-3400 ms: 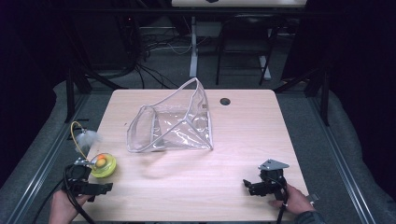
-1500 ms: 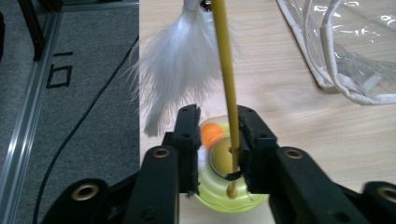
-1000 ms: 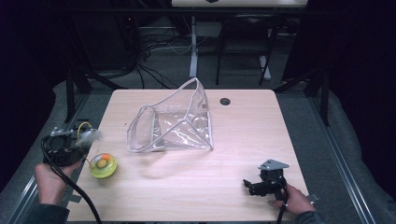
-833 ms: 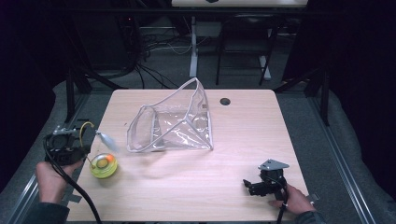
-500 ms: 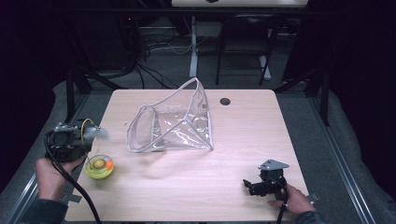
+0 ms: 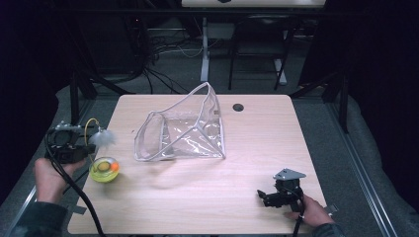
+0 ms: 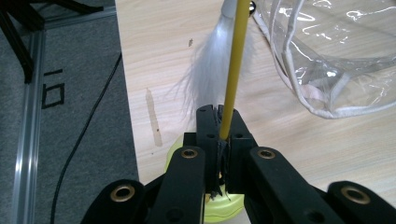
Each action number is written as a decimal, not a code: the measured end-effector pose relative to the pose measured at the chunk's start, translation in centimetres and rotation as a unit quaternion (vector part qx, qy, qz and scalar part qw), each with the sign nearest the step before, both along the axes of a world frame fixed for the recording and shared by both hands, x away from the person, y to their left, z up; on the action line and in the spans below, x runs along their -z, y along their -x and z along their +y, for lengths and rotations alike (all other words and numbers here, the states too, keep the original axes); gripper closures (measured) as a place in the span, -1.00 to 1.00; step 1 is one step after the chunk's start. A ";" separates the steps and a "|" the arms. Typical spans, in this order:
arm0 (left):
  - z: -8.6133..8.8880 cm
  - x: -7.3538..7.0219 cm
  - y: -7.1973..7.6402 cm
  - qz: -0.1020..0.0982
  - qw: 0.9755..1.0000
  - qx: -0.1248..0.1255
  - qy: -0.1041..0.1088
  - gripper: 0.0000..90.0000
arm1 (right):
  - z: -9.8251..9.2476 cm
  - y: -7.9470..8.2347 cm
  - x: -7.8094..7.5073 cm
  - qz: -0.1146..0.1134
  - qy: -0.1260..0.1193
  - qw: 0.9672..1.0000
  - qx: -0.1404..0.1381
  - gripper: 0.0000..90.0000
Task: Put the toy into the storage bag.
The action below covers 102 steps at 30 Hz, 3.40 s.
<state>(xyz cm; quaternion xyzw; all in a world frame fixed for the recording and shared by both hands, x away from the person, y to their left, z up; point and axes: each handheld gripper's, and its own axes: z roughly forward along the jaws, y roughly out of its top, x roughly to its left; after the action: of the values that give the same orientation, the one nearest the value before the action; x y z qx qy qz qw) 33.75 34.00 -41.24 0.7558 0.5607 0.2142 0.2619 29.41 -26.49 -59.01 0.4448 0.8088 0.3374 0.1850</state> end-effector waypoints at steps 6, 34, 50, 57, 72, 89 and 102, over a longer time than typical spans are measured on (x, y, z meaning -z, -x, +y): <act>0.1 -1.0 -0.8 -0.003 1.000 0.002 -0.002 0.95 | 0.0 0.0 0.0 0.000 0.000 1.000 0.000 -1.00; -0.9 -4.8 -5.8 -0.006 0.999 0.017 -0.027 0.95 | 0.0 0.0 0.0 0.002 0.003 1.000 -0.001 -1.00; -1.1 -5.8 -7.4 -0.009 0.999 0.019 -0.028 0.95 | 0.0 0.0 0.0 0.002 0.003 1.000 -0.001 -1.00; -1.3 -6.6 -8.0 -0.015 0.999 0.015 -0.027 0.95 | 0.0 0.0 0.0 0.002 0.003 1.000 -0.001 -1.00; -2.8 -8.3 -10.3 -0.024 0.999 0.018 -0.024 0.95 | 0.0 0.0 0.0 0.002 0.003 1.000 -0.001 -1.00; -4.2 -10.6 -11.2 -0.041 0.998 0.026 -0.028 0.95 | -0.1 0.0 0.0 0.003 0.003 1.000 -0.003 -1.00; -5.9 -13.2 -11.3 -0.065 0.997 0.044 -0.025 0.95 | -0.1 0.0 -0.1 0.004 0.005 1.000 -0.004 -1.00</act>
<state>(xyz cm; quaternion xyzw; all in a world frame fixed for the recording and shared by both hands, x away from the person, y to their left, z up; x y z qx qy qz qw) 45.02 28.14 -28.09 0.7704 0.5031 0.2653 0.2881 29.44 -26.58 -58.95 0.4417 0.8130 0.3327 0.1822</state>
